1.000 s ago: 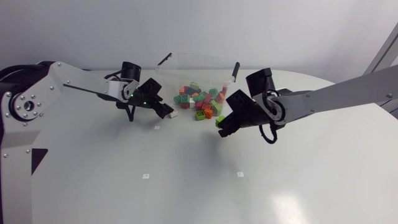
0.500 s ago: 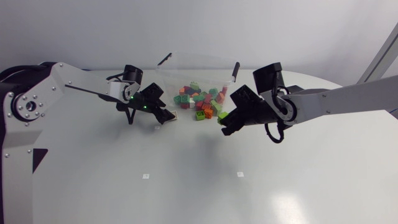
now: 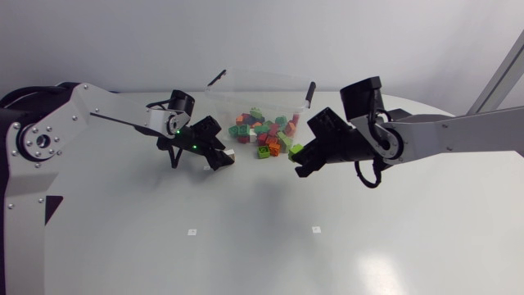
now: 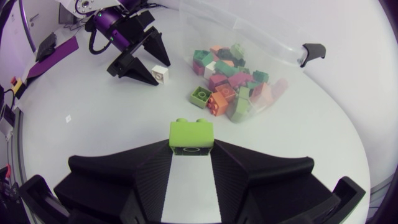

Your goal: Place the duplo bricks in the container

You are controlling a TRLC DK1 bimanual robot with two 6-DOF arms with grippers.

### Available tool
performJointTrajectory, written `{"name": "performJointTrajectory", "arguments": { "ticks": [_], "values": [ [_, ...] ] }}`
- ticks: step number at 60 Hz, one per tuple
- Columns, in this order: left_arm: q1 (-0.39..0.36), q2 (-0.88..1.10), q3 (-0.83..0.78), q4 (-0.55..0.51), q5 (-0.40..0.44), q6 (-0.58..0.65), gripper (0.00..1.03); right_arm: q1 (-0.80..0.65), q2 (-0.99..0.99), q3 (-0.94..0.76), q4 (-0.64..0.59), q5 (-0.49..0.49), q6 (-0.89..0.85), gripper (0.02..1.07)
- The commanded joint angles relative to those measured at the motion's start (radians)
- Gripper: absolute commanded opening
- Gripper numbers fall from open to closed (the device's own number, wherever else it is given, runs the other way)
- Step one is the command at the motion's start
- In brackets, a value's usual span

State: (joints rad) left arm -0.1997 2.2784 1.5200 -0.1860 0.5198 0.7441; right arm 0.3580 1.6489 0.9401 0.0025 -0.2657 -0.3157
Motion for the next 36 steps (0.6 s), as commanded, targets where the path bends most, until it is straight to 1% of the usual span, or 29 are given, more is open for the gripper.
{"name": "performJointTrajectory", "arguments": {
  "ticks": [1,4,8,20,26,36],
  "values": [
    [-0.010,-0.028,-0.035,-0.015,0.017,0.035,0.49,-0.001,-0.037,-0.009,-0.019,-0.007,-0.016,0.33],
    [-0.012,-0.033,-0.038,-0.015,0.017,0.035,0.29,-0.004,-0.046,-0.004,-0.019,-0.007,-0.013,0.33],
    [-0.014,-0.042,-0.043,-0.026,0.034,0.037,0.29,-0.014,-0.054,0.009,-0.019,-0.007,-0.002,0.33],
    [-0.020,-0.123,-0.092,-0.033,0.034,0.040,0.27,-0.034,-0.037,0.081,-0.007,-0.007,0.041,0.33],
    [-0.024,-0.195,-0.127,-0.035,0.036,0.040,0.27,-0.040,0.006,0.143,0.022,-0.006,0.081,0.33],
    [-0.021,-0.275,-0.135,-0.059,0.036,0.035,0.27,-0.050,0.081,0.239,0.054,-0.004,0.132,0.33]
  ]
}}
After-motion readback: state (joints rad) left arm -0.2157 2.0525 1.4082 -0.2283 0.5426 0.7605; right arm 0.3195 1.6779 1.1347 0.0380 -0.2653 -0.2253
